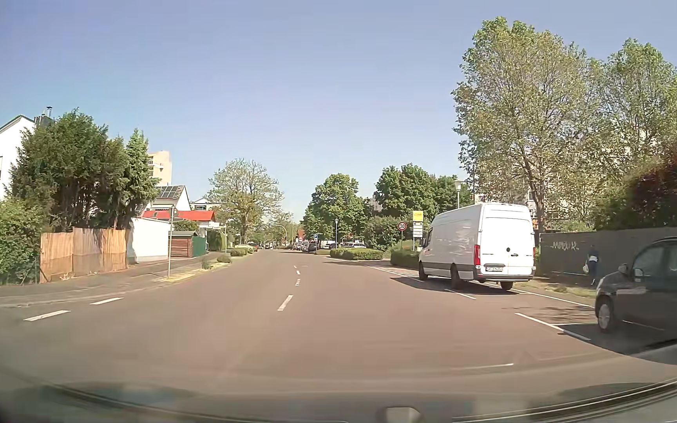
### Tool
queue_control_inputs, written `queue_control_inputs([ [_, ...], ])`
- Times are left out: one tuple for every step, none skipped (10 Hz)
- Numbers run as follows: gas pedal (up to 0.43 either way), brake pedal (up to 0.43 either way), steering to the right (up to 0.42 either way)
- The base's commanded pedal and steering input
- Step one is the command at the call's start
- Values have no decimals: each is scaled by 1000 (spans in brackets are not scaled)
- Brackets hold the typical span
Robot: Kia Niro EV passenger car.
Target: Follow the waypoints while adhering to traffic rules and regulations
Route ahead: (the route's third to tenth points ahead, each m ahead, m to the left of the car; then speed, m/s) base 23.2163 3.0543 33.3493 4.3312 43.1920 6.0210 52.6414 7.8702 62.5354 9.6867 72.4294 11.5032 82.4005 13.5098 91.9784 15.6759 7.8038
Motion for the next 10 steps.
queue_control_inputs([
  [98,30,-18],
  [98,30,-18],
  [98,30,-17],
  [98,30,-18],
  [98,30,-18],
  [98,30,-18],
  [98,30,-18],
  [98,30,-19],
  [98,30,-19],
  [98,30,-19],
])
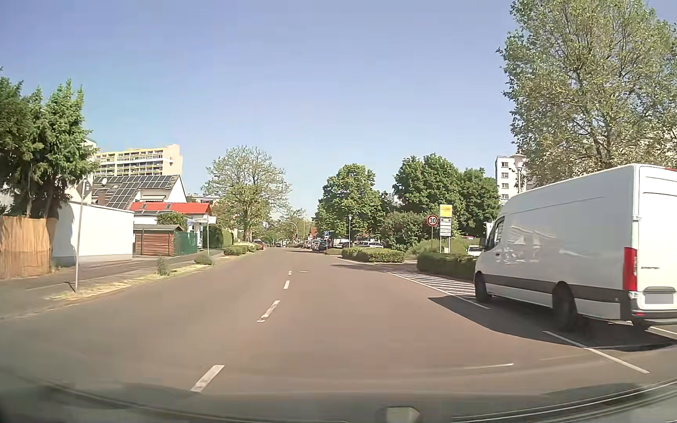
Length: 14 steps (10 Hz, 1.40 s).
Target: Follow the waypoints while adhering to traffic rules and regulations
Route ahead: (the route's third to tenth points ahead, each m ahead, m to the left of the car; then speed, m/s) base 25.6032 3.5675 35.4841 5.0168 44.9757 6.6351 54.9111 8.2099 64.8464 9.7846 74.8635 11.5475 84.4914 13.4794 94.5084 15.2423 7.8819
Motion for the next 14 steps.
queue_control_inputs([
  [98,30,-19],
  [98,30,-20],
  [98,30,-20],
  [98,30,-21],
  [98,30,-21],
  [98,30,-22],
  [98,30,-23],
  [98,30,-24],
  [98,30,-24],
  [98,30,-24],
  [98,30,-24],
  [98,30,-25],
  [98,30,-25],
  [98,30,-25],
])
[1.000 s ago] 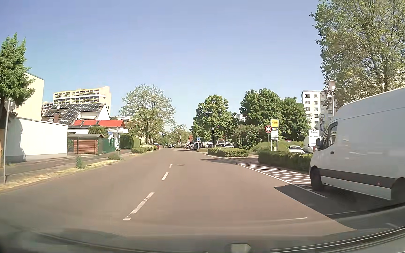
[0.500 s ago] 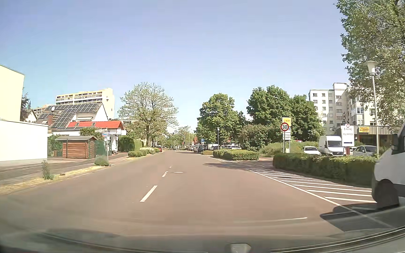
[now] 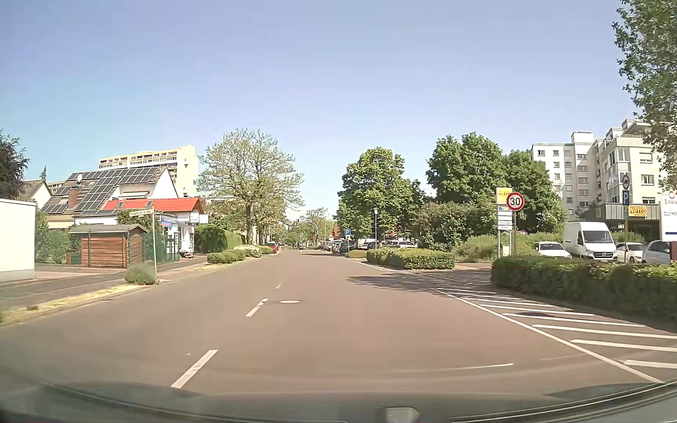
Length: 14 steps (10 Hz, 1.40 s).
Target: Follow the waypoints while adhering to traffic rules and regulations
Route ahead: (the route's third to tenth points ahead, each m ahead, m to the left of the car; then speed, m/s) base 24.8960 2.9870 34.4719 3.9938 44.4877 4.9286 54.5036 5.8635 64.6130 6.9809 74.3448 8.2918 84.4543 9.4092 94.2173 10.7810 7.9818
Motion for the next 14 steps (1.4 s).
queue_control_inputs([
  [98,30,-25],
  [98,30,-24],
  [98,30,-25],
  [98,30,-25],
  [98,30,-24],
  [98,30,-24],
  [98,30,-24],
  [98,30,-23],
  [98,30,-21],
  [98,30,-19],
  [98,30,-18],
  [98,30,-17],
  [98,30,-17],
  [87,30,-17],
])
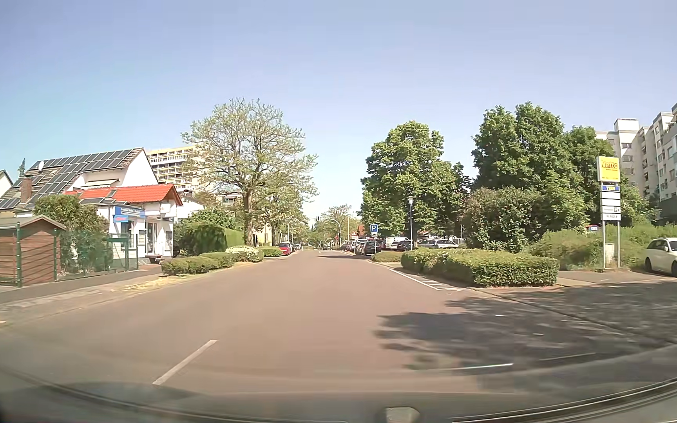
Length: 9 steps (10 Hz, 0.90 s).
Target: Follow the waypoints while adhering to traffic rules and regulations
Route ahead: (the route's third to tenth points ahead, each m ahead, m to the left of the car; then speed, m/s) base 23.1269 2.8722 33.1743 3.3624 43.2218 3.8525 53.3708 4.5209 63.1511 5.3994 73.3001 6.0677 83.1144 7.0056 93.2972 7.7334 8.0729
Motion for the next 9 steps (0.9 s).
queue_control_inputs([
  [87,30,-17],
  [87,30,-17],
  [87,24,-17],
  [87,30,-17],
  [87,30,-17],
  [87,30,-17],
  [87,30,-16],
  [87,30,-14],
  [87,30,-12],
])
